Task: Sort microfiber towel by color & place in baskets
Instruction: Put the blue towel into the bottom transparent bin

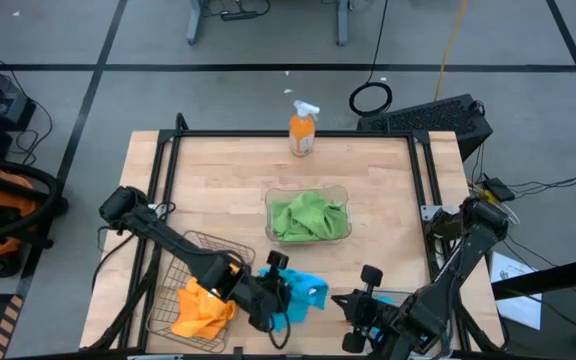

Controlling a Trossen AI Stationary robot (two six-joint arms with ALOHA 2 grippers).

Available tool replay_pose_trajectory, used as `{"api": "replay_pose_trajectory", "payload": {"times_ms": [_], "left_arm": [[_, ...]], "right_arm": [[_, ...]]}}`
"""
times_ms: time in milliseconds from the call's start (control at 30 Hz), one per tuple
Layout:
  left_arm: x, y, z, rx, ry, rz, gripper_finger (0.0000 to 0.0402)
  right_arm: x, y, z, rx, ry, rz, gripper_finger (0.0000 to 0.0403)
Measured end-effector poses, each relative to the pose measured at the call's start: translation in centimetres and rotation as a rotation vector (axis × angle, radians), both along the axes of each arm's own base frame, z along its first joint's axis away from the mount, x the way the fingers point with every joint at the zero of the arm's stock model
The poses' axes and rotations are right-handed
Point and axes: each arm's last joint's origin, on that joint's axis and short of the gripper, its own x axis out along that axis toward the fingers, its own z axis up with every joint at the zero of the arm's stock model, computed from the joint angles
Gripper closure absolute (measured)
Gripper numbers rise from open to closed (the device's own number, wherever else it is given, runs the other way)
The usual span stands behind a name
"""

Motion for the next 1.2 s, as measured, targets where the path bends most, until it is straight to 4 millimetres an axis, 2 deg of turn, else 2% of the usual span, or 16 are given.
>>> {"api": "replay_pose_trajectory", "payload": {"times_ms": [100, 233, 367, 600, 833, 1033, 1200], "left_arm": [[-0.2, -0.2, 0.1, 0.034, -0.008, -0.023, 0.0366], [-0.4, 0.0, 0.6, 0.069, -0.014, -0.063, 0.0365], [-1.2, 0.4, 2.4, 0.065, -0.048, -0.102, 0.0364], [-4.0, 0.6, 5.9, -0.008, -0.104, -0.170, 0.0364], [-4.9, -0.4, 6.1, 0.020, -0.134, -0.131, 0.0363], [-4.7, 0.1, 6.1, 0.062, -0.168, -0.035, 0.0363], [-4.2, 0.7, 6.1, 0.038, -0.180, 0.030, 0.0363]], "right_arm": [[0.8, 0.4, -0.9, 0.003, -0.005, -0.007, 0.0399], [2.0, 0.7, -1.6, 0.015, -0.028, -0.005, 0.0371], [3.0, 1.0, -2.1, 0.000, -0.052, 0.012, 0.0322], [4.5, 1.2, -2.5, -0.136, -0.161, -0.012, 0.0220], [6.8, 2.1, -3.2, -0.172, -0.228, 0.023, 0.0137], [7.2, 2.5, -3.4, -0.124, -0.247, 0.040, 0.0079], [7.8, 2.1, -3.1, -0.093, -0.276, 0.021, 0.0049]]}}
